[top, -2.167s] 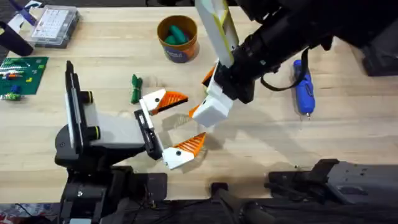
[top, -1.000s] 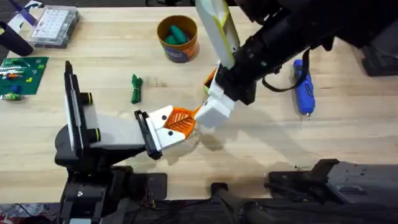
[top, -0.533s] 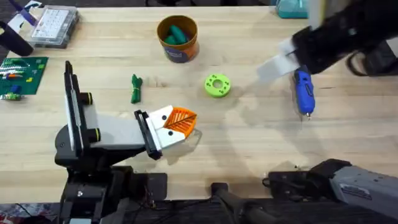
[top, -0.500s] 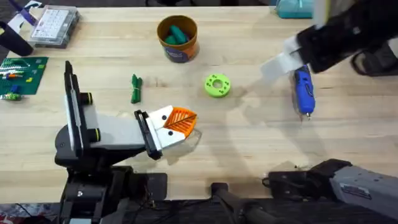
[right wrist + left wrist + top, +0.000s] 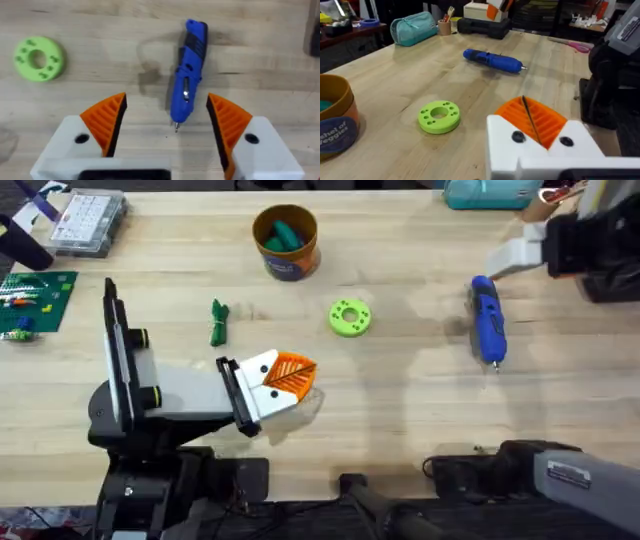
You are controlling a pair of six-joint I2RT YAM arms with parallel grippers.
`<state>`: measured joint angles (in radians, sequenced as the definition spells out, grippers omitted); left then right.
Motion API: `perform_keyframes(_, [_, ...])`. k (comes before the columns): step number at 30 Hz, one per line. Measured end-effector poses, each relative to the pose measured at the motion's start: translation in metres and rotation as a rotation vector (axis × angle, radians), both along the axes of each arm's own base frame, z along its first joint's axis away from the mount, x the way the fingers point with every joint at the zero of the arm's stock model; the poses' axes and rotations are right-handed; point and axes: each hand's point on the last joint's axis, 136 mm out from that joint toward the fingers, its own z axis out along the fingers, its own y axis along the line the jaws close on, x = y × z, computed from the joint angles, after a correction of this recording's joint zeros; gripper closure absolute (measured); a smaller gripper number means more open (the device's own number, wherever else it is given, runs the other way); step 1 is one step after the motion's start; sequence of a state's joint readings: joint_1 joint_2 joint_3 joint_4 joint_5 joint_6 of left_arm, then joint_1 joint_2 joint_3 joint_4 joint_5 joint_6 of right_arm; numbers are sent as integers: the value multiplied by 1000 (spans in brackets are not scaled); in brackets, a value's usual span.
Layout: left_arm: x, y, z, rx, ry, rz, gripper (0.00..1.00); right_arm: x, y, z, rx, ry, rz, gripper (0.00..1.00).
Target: Pick up the gripper from the table and insert it into the empty holder that is missing its gripper. Then pick up a screw, insert it into the mounting hole, and use the screwdriver to tighten it. Finally, clean up the table by picking up the vegetable and placing it into the bucket.
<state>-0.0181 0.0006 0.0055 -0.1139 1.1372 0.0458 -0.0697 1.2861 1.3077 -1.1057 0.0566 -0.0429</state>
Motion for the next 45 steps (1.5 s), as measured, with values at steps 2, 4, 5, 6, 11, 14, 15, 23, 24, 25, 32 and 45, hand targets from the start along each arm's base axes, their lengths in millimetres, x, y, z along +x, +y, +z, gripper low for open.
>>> perform_keyframes(2, [0,0,0,0,0,0,982,2,-10,-15,1,22,-33,25])
perform_keyframes(4, [0,0,0,0,0,0,982,4,-19,-29,3,54,-62,25])
perform_keyframes(5, [0,0,0,0,0,0,982,7,-22,-35,5,68,-72,25])
perform_keyframes(6, [0,0,0,0,0,0,982,10,-25,-40,6,77,-81,25])
perform_keyframes(11, [0,0,0,0,0,0,982,27,-34,-65,8,118,-90,25])
perform_keyframes(14, [0,0,0,0,0,0,982,34,-35,-83,10,160,-80,25])
perform_keyframes(15, [0,0,0,0,0,0,982,36,-36,-90,12,175,-76,25])
perform_keyframes(23, [0,0,0,0,0,0,982,48,-39,-136,20,267,-66,25])
perform_keyframes(24, [0,0,0,0,0,0,982,48,-39,-141,22,280,-65,25])
perform_keyframes(25, [0,0,0,0,0,0,982,48,-39,-146,23,291,-64,25])
perform_keyframes(32, [0,0,0,0,0,0,982,54,-40,-169,27,321,-62,25])
perform_keyframes(45, [0,0,0,0,0,0,982,55,-42,-173,33,325,-62,206])
